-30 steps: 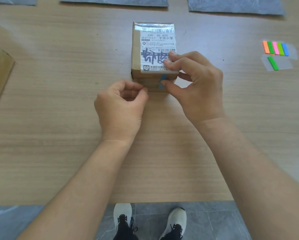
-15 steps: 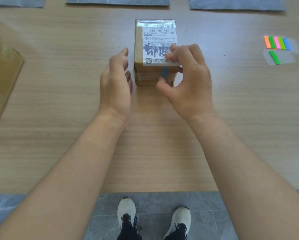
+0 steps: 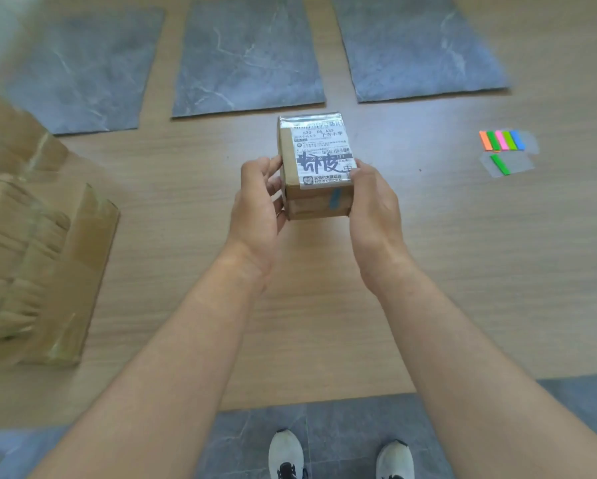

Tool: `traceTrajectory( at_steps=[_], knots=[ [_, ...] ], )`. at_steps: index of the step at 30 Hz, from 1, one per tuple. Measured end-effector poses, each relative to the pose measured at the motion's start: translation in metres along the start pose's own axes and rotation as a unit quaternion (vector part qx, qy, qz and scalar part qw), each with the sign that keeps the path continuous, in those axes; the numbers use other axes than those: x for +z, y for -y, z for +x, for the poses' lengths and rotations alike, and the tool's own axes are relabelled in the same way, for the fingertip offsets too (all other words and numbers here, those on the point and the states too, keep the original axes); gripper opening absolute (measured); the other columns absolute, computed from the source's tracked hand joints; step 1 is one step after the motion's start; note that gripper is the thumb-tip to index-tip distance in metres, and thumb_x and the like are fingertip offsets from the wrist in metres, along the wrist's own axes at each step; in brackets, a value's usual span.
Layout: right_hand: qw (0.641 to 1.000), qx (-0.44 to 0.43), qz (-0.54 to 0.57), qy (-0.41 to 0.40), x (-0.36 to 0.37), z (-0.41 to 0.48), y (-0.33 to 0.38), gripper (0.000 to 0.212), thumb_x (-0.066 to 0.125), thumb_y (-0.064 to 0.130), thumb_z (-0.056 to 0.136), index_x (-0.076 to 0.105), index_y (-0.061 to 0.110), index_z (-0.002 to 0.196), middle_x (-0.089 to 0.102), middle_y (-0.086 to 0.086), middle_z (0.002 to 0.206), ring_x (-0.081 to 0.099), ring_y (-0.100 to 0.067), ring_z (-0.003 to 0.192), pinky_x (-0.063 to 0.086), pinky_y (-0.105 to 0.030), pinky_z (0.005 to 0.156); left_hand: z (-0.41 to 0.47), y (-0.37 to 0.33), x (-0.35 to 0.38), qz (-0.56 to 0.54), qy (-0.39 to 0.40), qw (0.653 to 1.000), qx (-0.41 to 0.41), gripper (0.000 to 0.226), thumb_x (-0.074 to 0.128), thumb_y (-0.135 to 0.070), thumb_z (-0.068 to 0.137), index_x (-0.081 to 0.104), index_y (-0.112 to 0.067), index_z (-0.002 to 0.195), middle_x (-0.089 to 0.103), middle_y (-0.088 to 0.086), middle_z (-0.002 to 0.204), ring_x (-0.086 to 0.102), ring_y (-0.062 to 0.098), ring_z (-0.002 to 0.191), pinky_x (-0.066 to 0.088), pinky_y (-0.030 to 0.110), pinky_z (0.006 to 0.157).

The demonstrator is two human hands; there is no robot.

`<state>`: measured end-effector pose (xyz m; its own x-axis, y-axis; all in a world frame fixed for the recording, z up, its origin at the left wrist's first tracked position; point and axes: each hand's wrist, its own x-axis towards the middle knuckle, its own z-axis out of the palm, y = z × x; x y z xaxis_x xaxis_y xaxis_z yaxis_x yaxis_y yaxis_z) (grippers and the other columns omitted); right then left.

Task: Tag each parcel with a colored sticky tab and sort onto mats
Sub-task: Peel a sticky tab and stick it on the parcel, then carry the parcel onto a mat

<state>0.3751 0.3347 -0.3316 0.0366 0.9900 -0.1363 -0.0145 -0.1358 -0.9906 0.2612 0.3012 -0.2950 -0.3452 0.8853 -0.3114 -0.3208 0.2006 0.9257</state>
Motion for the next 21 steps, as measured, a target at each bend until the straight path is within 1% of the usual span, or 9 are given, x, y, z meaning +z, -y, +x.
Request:
traceTrajectory(
  at_steps=[2,4,6,9,11,12,15,17,21],
  knots=[
    [1.0,-0.007,0.003,-0.001,0.001,-0.004,0.027,0.036,0.038,0.031,0.099,0.07,0.031,0.116,0.074,0.014,0.111,0.065,-0.003,0.108,0.052,-0.032,0.099,-0.007,-0.029,0.004,0.017,0.02,1.0,0.011,0.042,0.029,-0.037,0.103,0.071,-0.029,0.102,0.077,-0.01,0.093,0.068,0.01,0.089,0.052,0.023,0.075],
    [1.0,-0.018,0.004,0.004,0.002,-0.006,0.058,0.035,0.039,0.028,0.1,0.07,0.032,0.116,0.074,0.015,0.11,0.066,-0.004,0.107,0.052,-0.032,0.096,-0.016,-0.062,0.01,0.03,0.028,0.999,0.019,0.041,0.03,-0.036,0.103,0.071,-0.029,0.101,0.077,-0.009,0.094,0.068,0.012,0.089,0.054,0.026,0.079],
    [0.999,-0.036,-0.007,0.003,0.001,-0.006,0.095,0.036,0.039,0.031,0.099,0.07,0.03,0.117,0.074,0.015,0.109,0.066,-0.005,0.106,0.05,-0.029,0.089,-0.027,-0.097,0.018,0.041,0.036,0.998,0.032,0.04,0.032,-0.037,0.103,0.071,-0.03,0.099,0.077,-0.009,0.094,0.067,0.013,0.091,0.053,0.031,0.086],
    [0.997,-0.067,-0.041,0.009,0.003,-0.008,0.156,0.039,0.039,0.041,0.095,0.069,0.032,0.118,0.073,0.017,0.11,0.064,-0.004,0.106,0.047,-0.027,0.086,-0.047,-0.153,0.029,0.044,0.052,0.995,0.068,0.042,0.032,-0.034,0.104,0.071,-0.031,0.089,0.076,-0.012,0.083,0.066,0.011,0.085,0.053,0.028,0.082],
    [0.995,-0.084,-0.052,0.011,0.003,-0.012,0.195,0.037,0.041,0.045,0.093,0.069,0.035,0.115,0.073,0.017,0.108,0.065,-0.006,0.106,0.05,-0.031,0.089,-0.06,-0.19,0.035,0.046,0.063,0.993,0.088,0.043,0.033,-0.032,0.105,0.07,-0.032,0.084,0.075,-0.014,0.077,0.066,0.008,0.077,0.051,0.026,0.077],
    [0.994,-0.094,-0.056,0.011,0.003,-0.014,0.213,0.037,0.041,0.047,0.092,0.069,0.035,0.113,0.073,0.016,0.108,0.065,-0.008,0.107,0.052,-0.036,0.093,-0.066,-0.207,0.038,0.046,0.068,0.992,0.096,0.042,0.033,-0.032,0.105,0.07,-0.031,0.084,0.074,-0.015,0.076,0.066,0.005,0.074,0.051,0.025,0.075],
    [0.991,-0.116,-0.068,-0.003,0.004,-0.021,0.265,0.044,0.04,0.054,0.087,0.069,0.033,0.114,0.074,0.013,0.107,0.067,-0.014,0.106,0.054,-0.049,0.097,-0.086,-0.256,0.046,0.053,0.085,0.989,0.112,0.038,0.033,-0.033,0.105,0.068,-0.028,0.089,0.073,-0.016,0.073,0.066,0.002,0.07,0.051,0.022,0.073],
    [0.99,-0.128,-0.065,-0.01,0.004,-0.028,0.294,0.042,0.039,0.051,0.089,0.069,0.03,0.112,0.074,0.013,0.106,0.066,-0.013,0.106,0.053,-0.049,0.098,-0.098,-0.281,0.051,0.059,0.094,0.986,0.125,0.036,0.035,-0.034,0.104,0.067,-0.028,0.089,0.073,-0.016,0.072,0.066,0.005,0.075,0.051,0.025,0.08],
    [0.988,-0.146,-0.054,-0.024,0.006,-0.042,0.333,0.036,0.04,0.042,0.095,0.069,0.026,0.109,0.074,0.012,0.104,0.066,-0.011,0.104,0.052,-0.041,0.099,-0.114,-0.314,0.054,0.071,0.107,0.981,0.148,0.036,0.036,-0.033,0.105,0.068,-0.028,0.088,0.073,-0.016,0.072,0.066,0.005,0.076,0.05,0.024,0.081]
  ],
)
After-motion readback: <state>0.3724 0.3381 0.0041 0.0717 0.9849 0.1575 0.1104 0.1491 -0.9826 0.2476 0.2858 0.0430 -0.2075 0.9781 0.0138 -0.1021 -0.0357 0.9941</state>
